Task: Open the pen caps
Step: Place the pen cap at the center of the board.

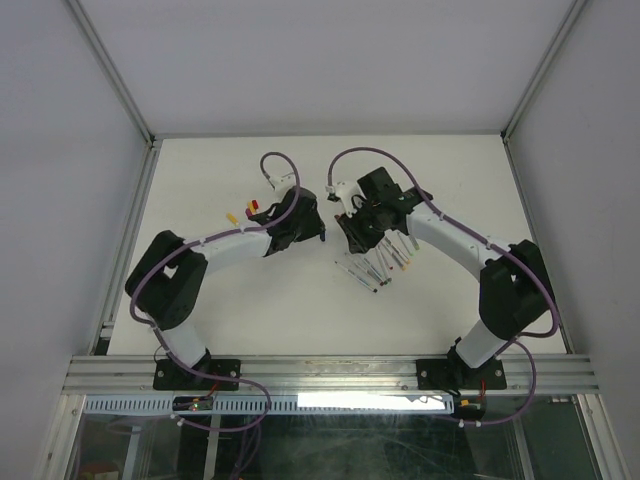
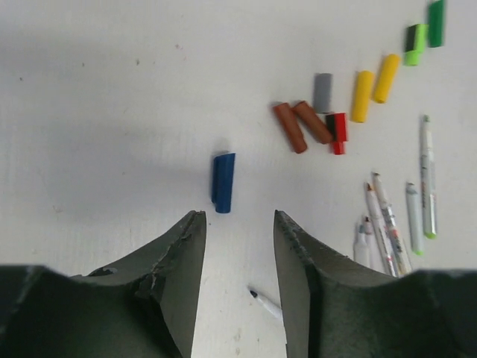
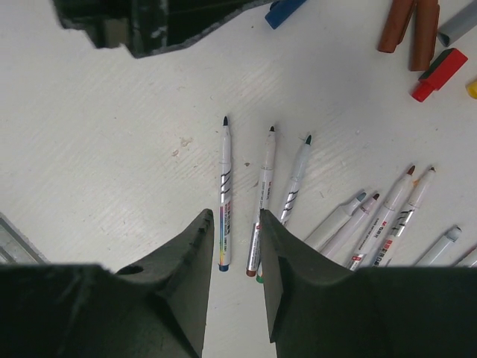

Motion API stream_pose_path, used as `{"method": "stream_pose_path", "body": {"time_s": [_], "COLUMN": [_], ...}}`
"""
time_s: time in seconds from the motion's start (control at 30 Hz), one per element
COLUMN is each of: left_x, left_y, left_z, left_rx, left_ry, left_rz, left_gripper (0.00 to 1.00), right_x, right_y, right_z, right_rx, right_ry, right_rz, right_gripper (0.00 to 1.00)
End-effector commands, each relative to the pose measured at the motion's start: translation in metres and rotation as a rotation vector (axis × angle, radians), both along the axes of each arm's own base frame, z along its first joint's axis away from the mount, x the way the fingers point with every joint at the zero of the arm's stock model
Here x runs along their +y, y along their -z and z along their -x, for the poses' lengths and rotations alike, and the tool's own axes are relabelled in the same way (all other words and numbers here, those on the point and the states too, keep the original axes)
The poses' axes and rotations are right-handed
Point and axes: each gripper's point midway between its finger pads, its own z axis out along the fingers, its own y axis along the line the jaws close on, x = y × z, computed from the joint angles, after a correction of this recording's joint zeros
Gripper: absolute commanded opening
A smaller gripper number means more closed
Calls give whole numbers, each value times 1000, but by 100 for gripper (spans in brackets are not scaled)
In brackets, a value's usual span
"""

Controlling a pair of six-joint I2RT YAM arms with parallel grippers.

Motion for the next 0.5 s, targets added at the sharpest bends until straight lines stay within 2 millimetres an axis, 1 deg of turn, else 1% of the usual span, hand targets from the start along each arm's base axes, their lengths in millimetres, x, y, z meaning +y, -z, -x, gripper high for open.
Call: {"method": "stream_pose_path", "body": {"time_s": [0.0, 0.03, 0.07, 0.1, 0.13, 0.17, 0.2, 0.23, 0.27, 0.3, 0.37, 0.4, 0.47], "left_x": [0, 4, 8, 12, 18, 25, 32, 41, 51, 60, 81, 90, 104], "left_y": [-62, -61, -64, -65, -65, -66, -67, -68, -64, -73, -74, -76, -74], "left_z": [4, 8, 11, 14, 16, 18, 19, 19, 19, 21, 22, 22, 21], "left_rx": [-179, -194, -220, -237, -254, -269, -286, -306, -310, -338, -360, -372, -374], "left_ry": [74, 90, 110, 117, 119, 116, 106, 86, 59, 30, -41, -69, -98], "left_rz": [49, 37, 25, 11, -7, -27, -47, -74, -105, -113, -159, -173, -183], "left_gripper": [44, 49, 50, 55, 57, 62, 63, 67, 74, 82, 97, 99, 99], "right_x": [9, 9, 10, 10, 10, 11, 11, 12, 12, 12, 12, 12, 13], "right_y": [-32, -34, -35, -36, -38, -39, -40, -41, -42, -41, -42, -41, -41], "right_z": [-4, -3, -2, -2, -1, -1, 0, 0, 1, 1, 2, 2, 2], "right_rx": [-82, -83, -83, -84, -89, -89, -91, -93, -94, -91, -90, -89, -89], "right_ry": [-35, -38, -43, -46, -50, -53, -56, -58, -60, -62, -66, -66, -68], "right_rz": [-96, -102, -110, -116, -122, -127, -132, -137, -139, -140, -143, -143, -145], "right_gripper": [33, 33, 33, 33, 33, 33, 33, 33, 33, 33, 33, 33, 33]}}
